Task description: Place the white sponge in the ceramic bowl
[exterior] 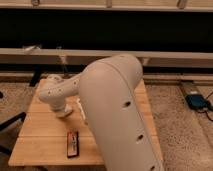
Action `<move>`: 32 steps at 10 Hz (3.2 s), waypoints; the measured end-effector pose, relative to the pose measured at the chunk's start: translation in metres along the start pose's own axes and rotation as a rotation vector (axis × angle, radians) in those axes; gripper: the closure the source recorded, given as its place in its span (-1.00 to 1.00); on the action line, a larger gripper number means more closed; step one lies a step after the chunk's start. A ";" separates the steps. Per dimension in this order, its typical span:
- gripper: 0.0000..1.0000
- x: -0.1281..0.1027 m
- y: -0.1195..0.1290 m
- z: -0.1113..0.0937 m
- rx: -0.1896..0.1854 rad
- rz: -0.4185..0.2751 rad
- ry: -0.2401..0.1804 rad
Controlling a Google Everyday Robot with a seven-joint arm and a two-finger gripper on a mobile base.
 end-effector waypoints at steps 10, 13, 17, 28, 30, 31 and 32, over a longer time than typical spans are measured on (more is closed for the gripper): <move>1.00 0.079 0.004 -0.097 0.081 0.103 0.026; 1.00 0.121 0.020 -0.091 0.036 0.158 0.081; 1.00 0.191 0.037 -0.039 -0.032 0.235 0.162; 1.00 0.230 0.017 -0.037 -0.037 0.257 0.207; 1.00 0.226 0.009 -0.046 -0.020 0.248 0.196; 1.00 0.227 0.003 -0.055 -0.011 0.247 0.193; 1.00 0.231 -0.001 -0.060 -0.004 0.248 0.195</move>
